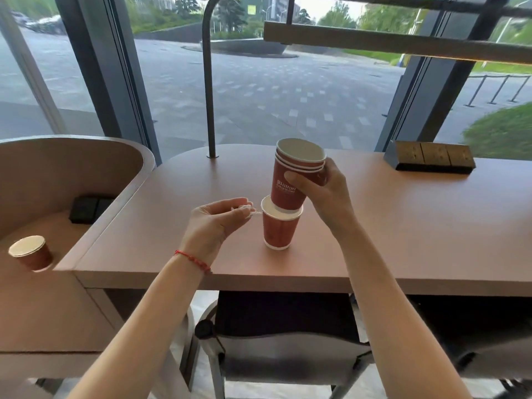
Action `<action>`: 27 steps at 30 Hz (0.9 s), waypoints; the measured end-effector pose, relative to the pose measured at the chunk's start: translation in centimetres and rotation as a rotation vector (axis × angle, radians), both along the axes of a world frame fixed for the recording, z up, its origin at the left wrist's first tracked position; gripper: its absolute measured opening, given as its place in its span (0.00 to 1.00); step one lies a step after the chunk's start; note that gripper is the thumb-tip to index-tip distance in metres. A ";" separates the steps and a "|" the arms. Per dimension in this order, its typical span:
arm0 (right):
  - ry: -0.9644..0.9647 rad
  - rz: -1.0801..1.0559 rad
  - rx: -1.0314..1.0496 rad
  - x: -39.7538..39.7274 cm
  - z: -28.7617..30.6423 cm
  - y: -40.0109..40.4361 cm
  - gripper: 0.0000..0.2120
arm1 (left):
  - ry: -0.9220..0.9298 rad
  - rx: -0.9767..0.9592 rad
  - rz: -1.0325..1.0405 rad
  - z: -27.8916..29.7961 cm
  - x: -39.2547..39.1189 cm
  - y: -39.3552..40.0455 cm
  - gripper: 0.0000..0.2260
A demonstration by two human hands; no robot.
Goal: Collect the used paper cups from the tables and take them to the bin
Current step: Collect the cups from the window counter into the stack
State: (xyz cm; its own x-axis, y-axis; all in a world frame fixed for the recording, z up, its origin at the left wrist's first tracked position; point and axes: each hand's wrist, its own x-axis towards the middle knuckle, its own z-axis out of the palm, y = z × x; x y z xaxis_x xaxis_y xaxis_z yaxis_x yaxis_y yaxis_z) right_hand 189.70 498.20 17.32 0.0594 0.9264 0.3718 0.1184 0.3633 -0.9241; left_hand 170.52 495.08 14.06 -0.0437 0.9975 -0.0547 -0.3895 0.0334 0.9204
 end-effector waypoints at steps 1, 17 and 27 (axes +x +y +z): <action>-0.013 -0.007 -0.007 -0.2 -0.4 0.1 0.20 | 0.003 -0.001 0.003 0.0 -0.1 0.1 0.06; -0.072 0.020 -0.146 -0.4 -6.0 0.7 0.30 | -0.060 -0.041 0.002 -1.6 -0.4 0.3 0.06; -0.102 -0.016 -0.189 -0.7 -8.6 -0.1 0.28 | -0.084 -0.084 -0.026 -3.2 -0.8 0.9 0.08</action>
State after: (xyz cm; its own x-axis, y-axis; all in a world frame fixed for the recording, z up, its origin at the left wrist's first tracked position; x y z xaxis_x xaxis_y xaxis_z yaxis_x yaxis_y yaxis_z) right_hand 188.96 498.14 8.75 0.0452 0.9794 0.1966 0.2193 0.1823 -0.9585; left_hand 169.73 495.98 10.88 -0.0101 0.9901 -0.1402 -0.4628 0.1196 0.8783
